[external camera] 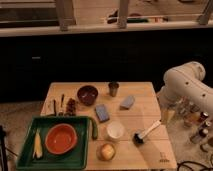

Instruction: Place towel in paper cup

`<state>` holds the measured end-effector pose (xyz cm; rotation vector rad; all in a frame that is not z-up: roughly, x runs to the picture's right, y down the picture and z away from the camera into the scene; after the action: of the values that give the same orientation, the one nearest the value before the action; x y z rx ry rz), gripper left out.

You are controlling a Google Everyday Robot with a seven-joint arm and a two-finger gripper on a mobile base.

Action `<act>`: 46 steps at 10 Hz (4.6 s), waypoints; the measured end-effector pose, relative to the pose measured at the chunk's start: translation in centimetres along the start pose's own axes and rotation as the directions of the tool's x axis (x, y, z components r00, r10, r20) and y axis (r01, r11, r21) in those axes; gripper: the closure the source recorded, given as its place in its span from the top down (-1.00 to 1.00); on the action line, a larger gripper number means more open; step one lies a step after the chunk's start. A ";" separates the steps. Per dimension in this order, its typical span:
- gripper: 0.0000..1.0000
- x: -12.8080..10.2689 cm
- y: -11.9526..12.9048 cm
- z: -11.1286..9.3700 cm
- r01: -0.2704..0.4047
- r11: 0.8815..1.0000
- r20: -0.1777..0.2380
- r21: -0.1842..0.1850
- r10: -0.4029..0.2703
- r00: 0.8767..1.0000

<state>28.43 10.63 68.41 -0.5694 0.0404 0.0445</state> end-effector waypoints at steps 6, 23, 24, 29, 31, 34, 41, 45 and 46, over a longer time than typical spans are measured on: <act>0.60 0.0 -0.2 0.3 0.008 1.000 -0.004 0.000 -0.008 1.000; 0.60 -5.7 -10.4 9.4 0.167 0.985 0.055 0.042 -0.169 0.984; 0.60 -6.2 -10.7 9.7 0.172 0.984 0.064 0.045 -0.174 0.983; 0.60 -7.2 -12.7 11.5 0.167 0.985 0.103 0.048 -0.171 0.980; 0.60 -8.0 -13.4 11.9 0.174 0.983 0.123 0.051 -0.179 0.976; 0.60 -8.2 -13.8 13.0 0.178 0.983 0.151 0.043 -0.183 0.972; 0.60 -8.3 -14.7 15.1 0.191 0.981 0.184 0.027 -0.193 0.964; 0.60 -8.4 -15.1 16.5 0.187 0.982 0.194 0.016 -0.186 0.963; 0.60 -8.5 -15.2 16.9 0.185 0.983 0.195 0.013 -0.184 0.963</act>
<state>21.23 6.72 91.17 -0.5700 -0.2046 -0.0807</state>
